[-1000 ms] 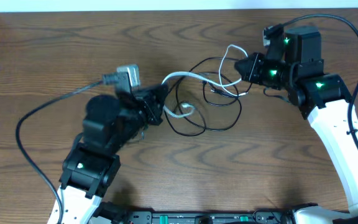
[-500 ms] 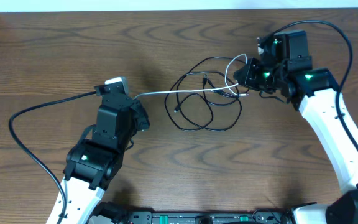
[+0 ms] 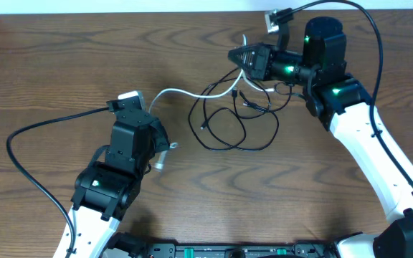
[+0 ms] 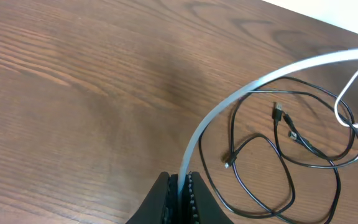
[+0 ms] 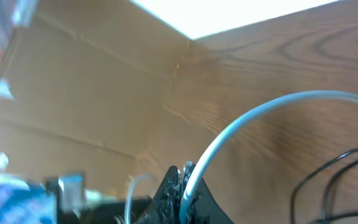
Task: Untangle cables
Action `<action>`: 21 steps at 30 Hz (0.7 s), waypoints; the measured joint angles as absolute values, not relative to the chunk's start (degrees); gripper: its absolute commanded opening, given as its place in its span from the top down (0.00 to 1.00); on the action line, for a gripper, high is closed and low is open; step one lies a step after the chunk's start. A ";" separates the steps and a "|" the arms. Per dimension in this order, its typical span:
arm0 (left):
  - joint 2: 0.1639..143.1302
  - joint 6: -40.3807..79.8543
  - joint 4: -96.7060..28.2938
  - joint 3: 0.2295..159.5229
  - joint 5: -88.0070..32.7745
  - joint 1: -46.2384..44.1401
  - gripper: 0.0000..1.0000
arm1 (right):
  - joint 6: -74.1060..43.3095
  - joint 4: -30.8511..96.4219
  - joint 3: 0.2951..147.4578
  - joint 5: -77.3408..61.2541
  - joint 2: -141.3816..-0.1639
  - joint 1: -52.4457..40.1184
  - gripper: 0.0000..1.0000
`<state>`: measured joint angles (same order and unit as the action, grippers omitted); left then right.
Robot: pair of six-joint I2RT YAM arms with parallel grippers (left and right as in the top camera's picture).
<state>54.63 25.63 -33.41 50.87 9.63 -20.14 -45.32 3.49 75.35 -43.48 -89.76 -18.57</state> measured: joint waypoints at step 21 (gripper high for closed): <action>54.59 25.63 -33.36 50.89 9.82 -20.14 0.92 | -52.71 10.39 75.42 -33.98 -98.59 -22.55 0.99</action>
